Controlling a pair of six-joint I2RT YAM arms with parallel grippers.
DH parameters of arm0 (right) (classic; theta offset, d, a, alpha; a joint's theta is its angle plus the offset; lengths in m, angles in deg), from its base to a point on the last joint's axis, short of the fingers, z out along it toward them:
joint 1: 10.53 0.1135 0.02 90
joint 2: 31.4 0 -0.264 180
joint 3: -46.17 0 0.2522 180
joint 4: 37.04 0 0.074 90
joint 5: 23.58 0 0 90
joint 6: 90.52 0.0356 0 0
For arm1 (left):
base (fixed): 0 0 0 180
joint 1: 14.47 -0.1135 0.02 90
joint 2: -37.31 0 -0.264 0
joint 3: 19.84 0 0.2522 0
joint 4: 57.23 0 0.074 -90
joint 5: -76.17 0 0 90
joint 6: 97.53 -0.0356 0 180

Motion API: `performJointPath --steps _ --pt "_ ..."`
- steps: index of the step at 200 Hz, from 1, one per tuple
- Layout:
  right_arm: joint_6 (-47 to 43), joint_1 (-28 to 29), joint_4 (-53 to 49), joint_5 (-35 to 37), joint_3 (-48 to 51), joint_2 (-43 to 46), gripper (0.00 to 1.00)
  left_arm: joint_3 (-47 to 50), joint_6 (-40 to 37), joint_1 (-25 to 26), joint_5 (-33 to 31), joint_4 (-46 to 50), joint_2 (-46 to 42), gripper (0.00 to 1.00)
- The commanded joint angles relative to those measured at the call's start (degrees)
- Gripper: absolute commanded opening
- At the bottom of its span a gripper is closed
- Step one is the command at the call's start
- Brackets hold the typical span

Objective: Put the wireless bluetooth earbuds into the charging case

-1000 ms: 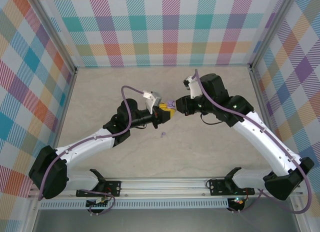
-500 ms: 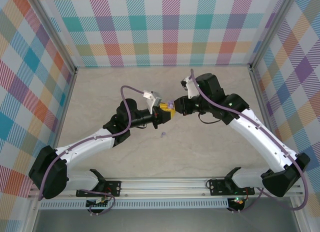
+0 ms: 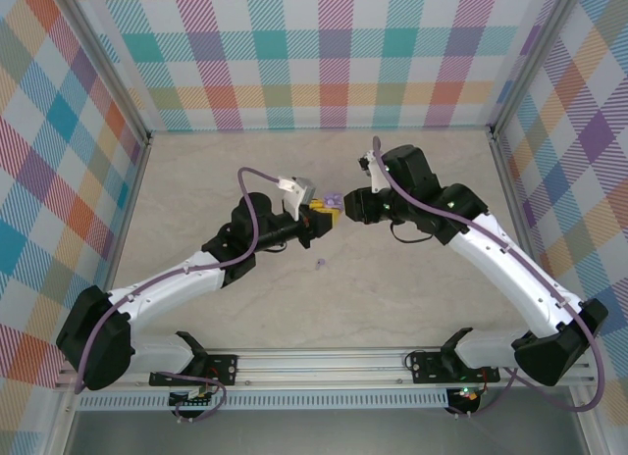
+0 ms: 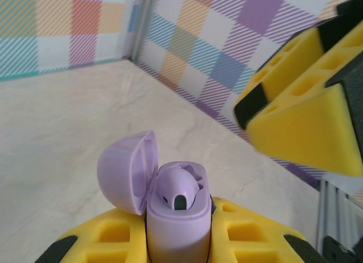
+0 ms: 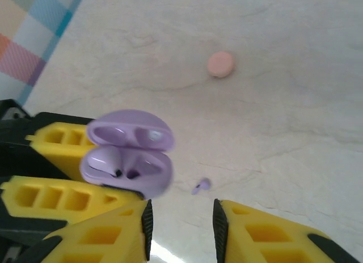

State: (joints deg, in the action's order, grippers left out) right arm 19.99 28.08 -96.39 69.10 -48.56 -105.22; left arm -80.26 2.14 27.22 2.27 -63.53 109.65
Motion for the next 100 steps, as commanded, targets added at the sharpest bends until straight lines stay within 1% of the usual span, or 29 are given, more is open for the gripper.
performJointPath --steps 1,32,73,100 --pt "2.29 -0.66 -3.93 5.3 0.09 -2.92 0.4 -1.26 0.87 -1.11 -4.15 3.86 -3.73 0.01" --pt "3.79 -1.64 -4.95 1.41 0.93 -8.4 0.41 -0.9 0.2 -2.05 -4.45 8.67 -8.72 0.04" --pt "4.03 -1.96 -1.49 -9.83 3.09 -17.38 0.41 -0.54 -1.92 -2.28 -6.35 16.72 -16.96 0.05" --pt "6.41 -1.8 0.4 -14.47 4.15 -23.22 0.41 -0.95 -3.23 -2.23 -7.64 21.23 -21.41 0.05"
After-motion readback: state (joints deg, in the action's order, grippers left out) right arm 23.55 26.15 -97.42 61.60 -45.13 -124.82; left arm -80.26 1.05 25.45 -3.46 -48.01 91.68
